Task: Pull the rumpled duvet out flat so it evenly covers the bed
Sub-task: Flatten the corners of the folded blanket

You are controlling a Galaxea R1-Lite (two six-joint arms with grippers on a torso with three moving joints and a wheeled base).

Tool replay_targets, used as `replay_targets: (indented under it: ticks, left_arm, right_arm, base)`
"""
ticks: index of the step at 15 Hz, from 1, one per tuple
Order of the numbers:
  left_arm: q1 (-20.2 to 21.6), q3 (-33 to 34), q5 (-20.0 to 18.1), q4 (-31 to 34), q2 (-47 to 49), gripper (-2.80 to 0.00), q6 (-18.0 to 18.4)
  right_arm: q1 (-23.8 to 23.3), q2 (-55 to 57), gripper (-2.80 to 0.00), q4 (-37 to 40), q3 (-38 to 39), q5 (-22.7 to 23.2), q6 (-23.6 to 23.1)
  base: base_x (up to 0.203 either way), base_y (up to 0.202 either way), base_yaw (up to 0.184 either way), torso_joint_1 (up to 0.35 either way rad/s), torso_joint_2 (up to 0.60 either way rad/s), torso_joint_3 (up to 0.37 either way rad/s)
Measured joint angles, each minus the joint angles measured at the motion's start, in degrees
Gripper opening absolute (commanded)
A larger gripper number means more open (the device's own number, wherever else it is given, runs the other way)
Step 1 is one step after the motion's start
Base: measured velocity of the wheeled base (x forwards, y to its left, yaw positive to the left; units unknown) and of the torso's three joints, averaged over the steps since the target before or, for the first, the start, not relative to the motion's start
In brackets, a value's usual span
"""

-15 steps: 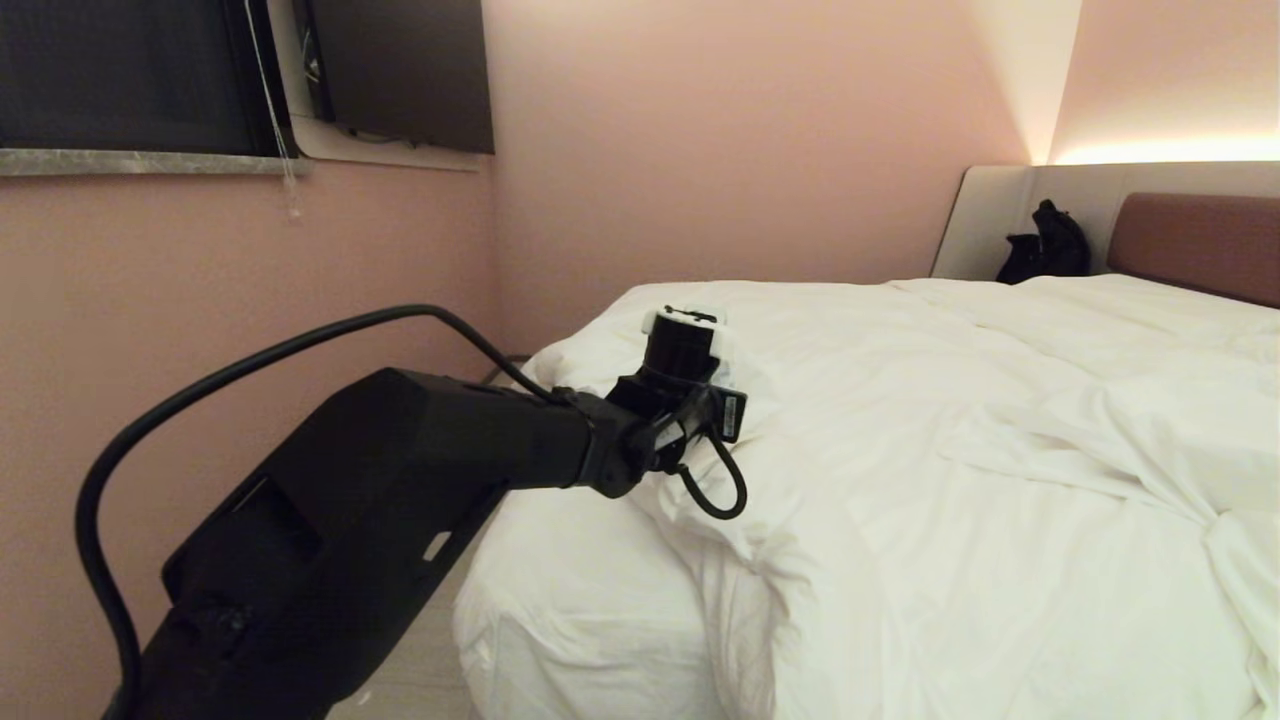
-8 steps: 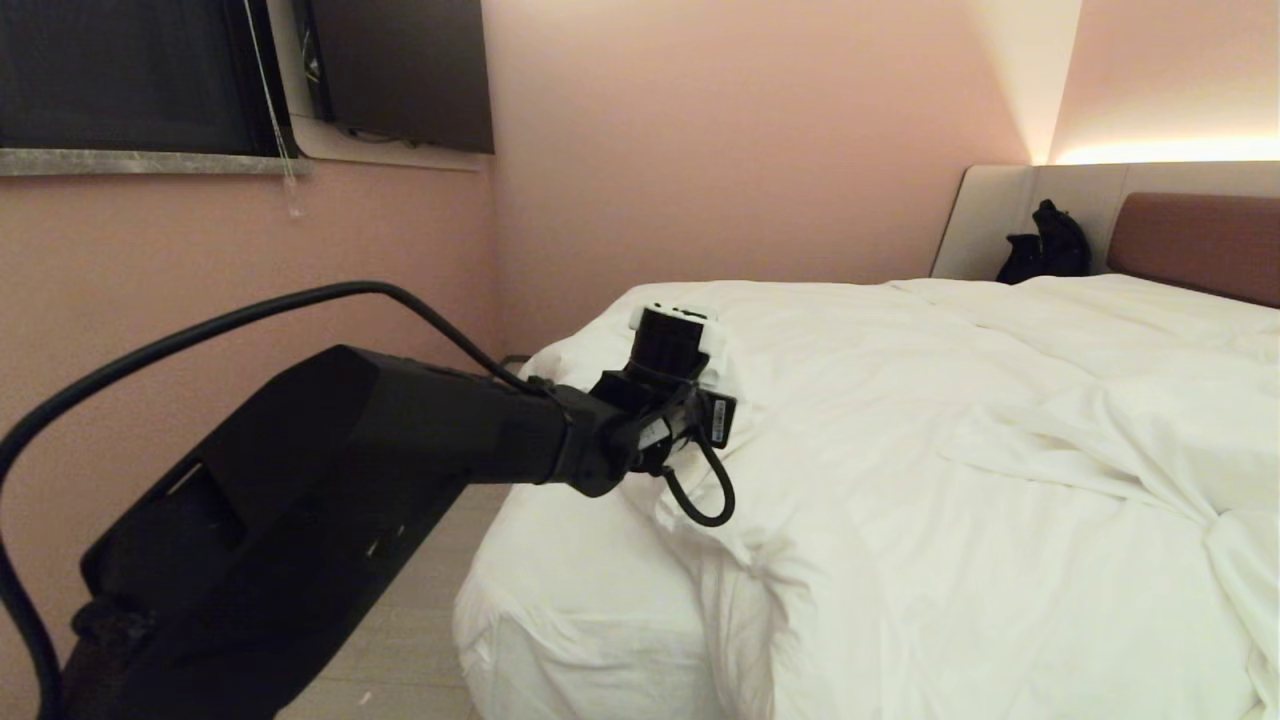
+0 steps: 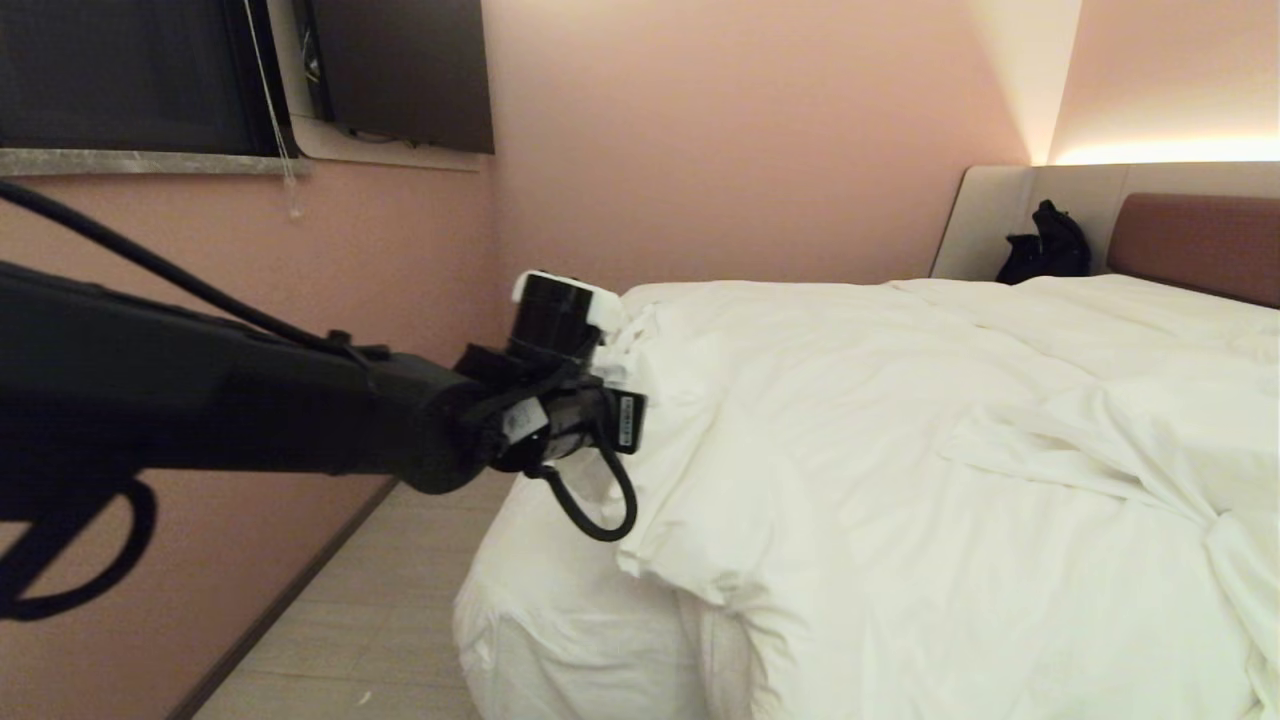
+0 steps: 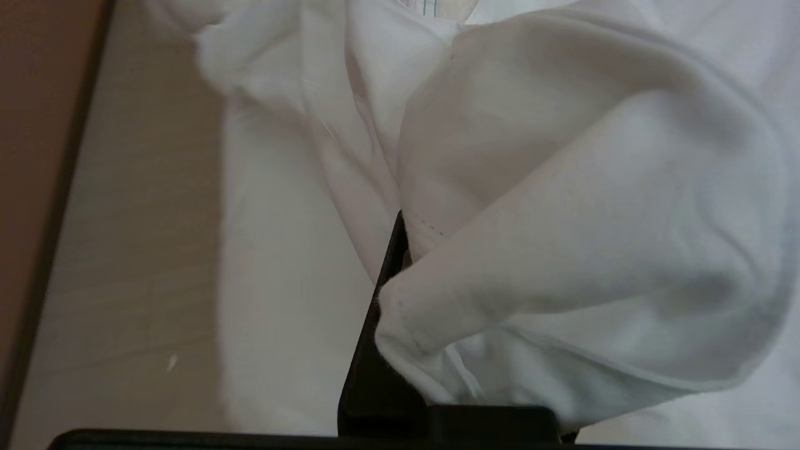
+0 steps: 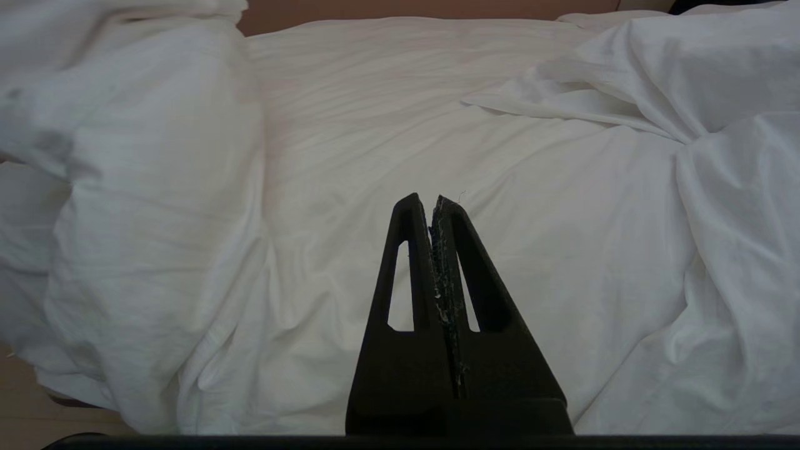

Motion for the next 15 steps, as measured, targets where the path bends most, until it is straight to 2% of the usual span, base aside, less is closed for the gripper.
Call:
replay_targets:
  ticks: [3, 10, 12, 15]
  left_arm:
    - [4.64, 9.2, -0.05, 2.97, -10.41, -2.8, -0.39]
    - [18.59, 27.64, -1.68, 13.08, -36.4, -2.8, -0.6]
    - [23.22, 30.72, -3.4, 18.42, -44.17, -2.8, -0.59]
    - [28.33, 32.84, -5.77, 30.54, -54.19, -2.8, -0.94]
  right_arm:
    - [0.0, 0.0, -2.8, -0.02, 0.02, 0.0, -0.02]
    - [0.0, 0.0, -2.8, -0.02, -0.02, 0.0, 0.01]
    - [0.0, 0.0, -2.8, -0.03, -0.02, 0.02, 0.01]
    - [0.0, 0.0, -2.8, -0.03, -0.02, 0.0, -0.02]
  base:
    - [0.0, 0.0, 0.0, 0.0, 0.0, 0.0]
    - [0.0, 0.0, 0.0, 0.0, 0.0, 0.0]
    - [0.0, 0.0, 0.0, 0.0, 0.0, 0.0]
    - [0.0, 0.0, 0.0, 0.0, 0.0, 0.0]
